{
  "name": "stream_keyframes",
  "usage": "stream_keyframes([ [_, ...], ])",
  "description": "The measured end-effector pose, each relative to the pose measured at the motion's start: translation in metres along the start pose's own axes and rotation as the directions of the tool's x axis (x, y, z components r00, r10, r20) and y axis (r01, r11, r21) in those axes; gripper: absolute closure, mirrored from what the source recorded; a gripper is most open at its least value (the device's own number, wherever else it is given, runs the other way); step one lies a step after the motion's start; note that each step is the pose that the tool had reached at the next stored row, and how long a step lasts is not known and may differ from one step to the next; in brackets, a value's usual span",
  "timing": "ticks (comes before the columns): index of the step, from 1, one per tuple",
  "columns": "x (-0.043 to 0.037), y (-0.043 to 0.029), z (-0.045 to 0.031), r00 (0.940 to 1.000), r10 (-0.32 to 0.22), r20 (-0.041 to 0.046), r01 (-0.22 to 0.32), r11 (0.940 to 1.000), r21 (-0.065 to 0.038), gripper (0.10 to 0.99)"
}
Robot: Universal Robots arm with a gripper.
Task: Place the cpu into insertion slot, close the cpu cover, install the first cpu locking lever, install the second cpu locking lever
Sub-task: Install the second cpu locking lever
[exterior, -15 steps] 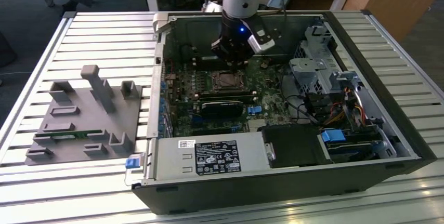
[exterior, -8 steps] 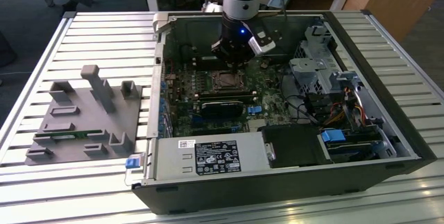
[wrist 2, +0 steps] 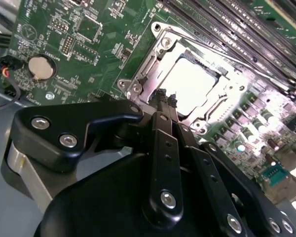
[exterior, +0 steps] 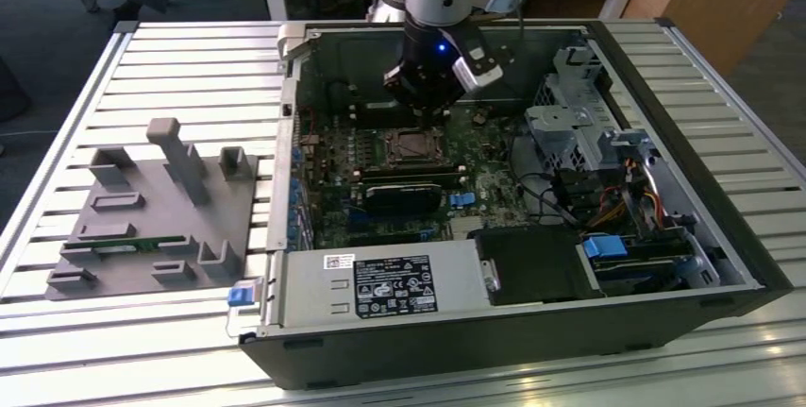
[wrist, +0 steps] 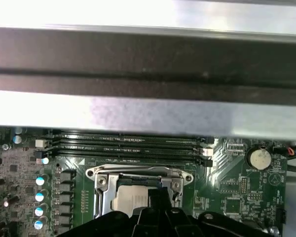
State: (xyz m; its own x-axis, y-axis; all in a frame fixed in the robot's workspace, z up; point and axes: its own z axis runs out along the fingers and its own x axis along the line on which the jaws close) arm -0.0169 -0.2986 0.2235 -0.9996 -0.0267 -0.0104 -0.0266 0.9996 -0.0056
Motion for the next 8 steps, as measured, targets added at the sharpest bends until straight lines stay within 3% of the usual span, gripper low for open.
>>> stream_keyframes([
  [8,0.0004,-0.0054,-0.0004,1.0,0.0,0.0001,0.0,1.0,0.0,0.98],
])
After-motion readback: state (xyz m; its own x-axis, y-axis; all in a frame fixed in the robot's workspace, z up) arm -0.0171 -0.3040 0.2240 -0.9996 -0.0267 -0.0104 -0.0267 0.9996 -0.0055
